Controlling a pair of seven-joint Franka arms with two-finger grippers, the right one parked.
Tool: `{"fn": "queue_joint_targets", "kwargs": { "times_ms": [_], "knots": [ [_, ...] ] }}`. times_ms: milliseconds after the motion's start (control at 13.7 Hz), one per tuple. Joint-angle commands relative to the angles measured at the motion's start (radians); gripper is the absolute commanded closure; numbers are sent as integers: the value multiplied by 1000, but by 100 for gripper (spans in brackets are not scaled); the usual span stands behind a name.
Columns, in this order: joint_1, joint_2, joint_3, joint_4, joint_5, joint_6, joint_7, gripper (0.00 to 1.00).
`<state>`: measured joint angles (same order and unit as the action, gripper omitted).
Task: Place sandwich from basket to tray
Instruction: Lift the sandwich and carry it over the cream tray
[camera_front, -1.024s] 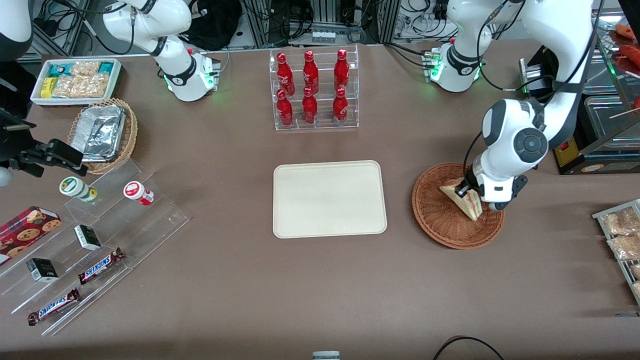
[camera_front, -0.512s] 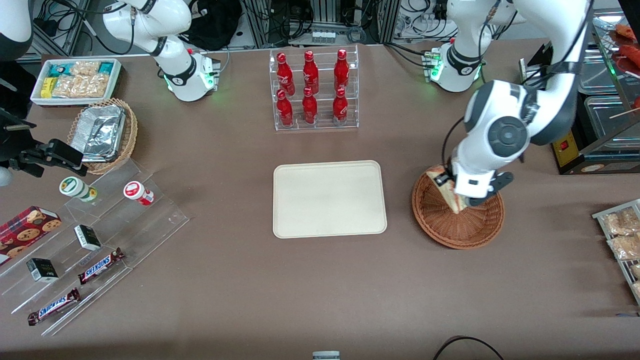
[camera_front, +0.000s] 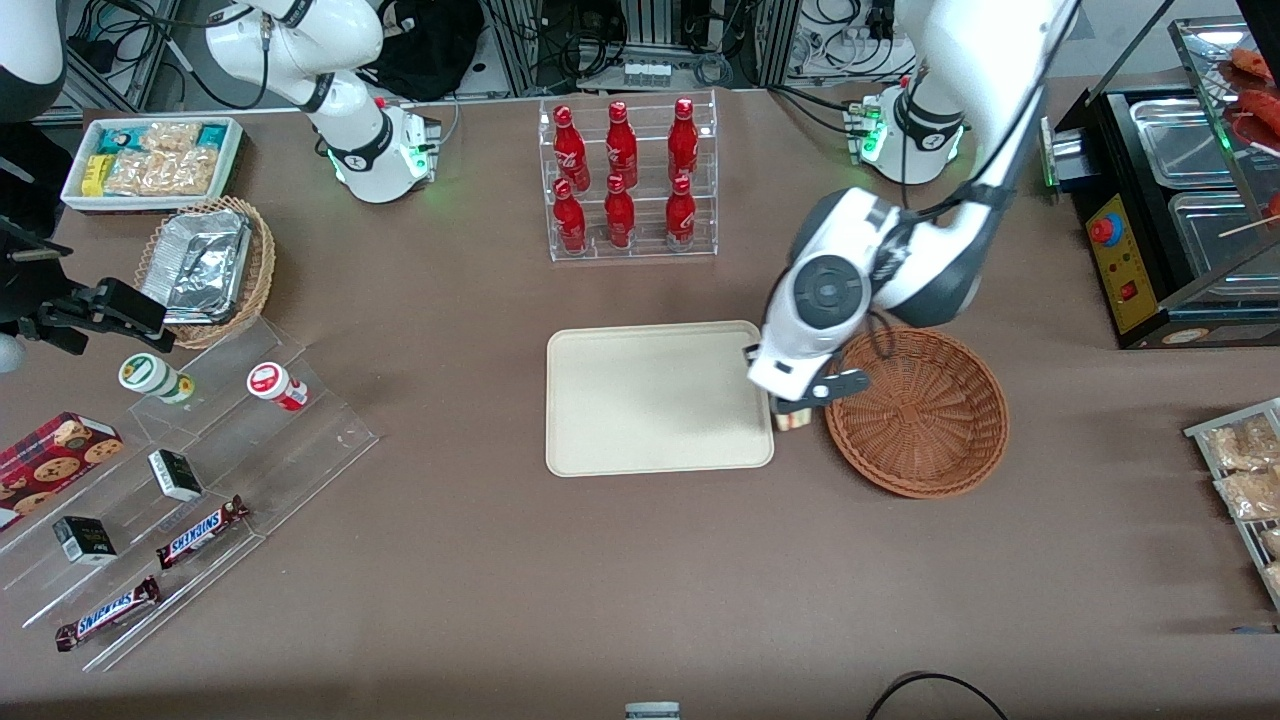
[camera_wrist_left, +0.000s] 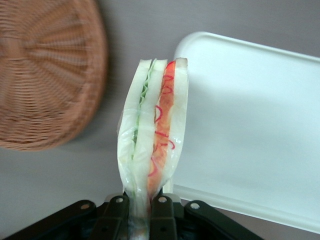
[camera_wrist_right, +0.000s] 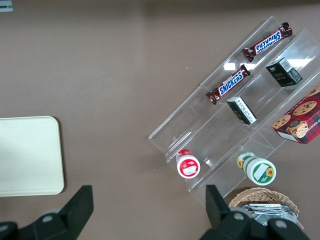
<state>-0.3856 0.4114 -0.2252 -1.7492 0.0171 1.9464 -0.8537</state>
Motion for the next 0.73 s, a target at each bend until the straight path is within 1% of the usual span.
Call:
{"fn": "queue_joint_targets", "kwargs": {
  "times_ms": [0,146,366,659],
  "knots": [
    [-64,111,10,155,-2,-17,-2,96],
    [-110,161,10,206,0,-15,-11,96],
    [-142,217,10,278,-2,-14,-30,97],
    [-177,277,10,310,1,63,-99,97]
  ]
}}
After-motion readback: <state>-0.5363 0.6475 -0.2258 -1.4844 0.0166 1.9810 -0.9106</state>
